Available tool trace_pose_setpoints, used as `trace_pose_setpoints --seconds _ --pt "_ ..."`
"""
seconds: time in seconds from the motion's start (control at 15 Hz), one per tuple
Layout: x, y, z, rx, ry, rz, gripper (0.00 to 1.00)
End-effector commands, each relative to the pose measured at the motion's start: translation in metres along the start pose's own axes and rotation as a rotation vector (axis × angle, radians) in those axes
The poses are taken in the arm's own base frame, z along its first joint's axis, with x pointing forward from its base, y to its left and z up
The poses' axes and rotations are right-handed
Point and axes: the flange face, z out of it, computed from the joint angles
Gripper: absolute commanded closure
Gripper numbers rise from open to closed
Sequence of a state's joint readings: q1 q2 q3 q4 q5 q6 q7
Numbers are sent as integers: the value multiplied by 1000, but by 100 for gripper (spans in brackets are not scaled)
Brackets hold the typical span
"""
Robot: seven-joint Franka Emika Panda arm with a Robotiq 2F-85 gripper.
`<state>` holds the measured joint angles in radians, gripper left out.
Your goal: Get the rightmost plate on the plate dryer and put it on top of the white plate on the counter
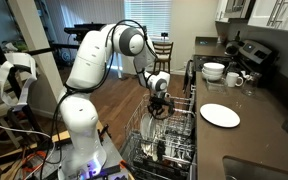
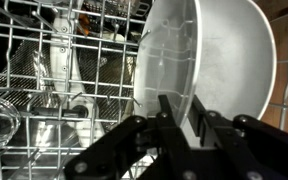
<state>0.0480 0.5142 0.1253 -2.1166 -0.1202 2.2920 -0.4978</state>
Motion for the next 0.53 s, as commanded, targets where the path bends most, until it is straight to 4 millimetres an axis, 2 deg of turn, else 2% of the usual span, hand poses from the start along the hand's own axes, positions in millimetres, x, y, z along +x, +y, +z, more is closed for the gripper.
trace_pose_setpoints --seconds 0.0,0.07,0.13,0.2,0.27,0.33,0.47 --pt "-3 3 -11 13 -7 14 98" --pt "-3 3 -12 16 -14 15 94" --pt "-4 2 -12 20 -19 16 77" --pt "-4 2 -13 22 -18 14 76" --pt "-4 3 -13 19 -18 14 79" --pt "-4 3 -14 19 -17 14 90" --pt "-4 3 -17 20 -16 11 100"
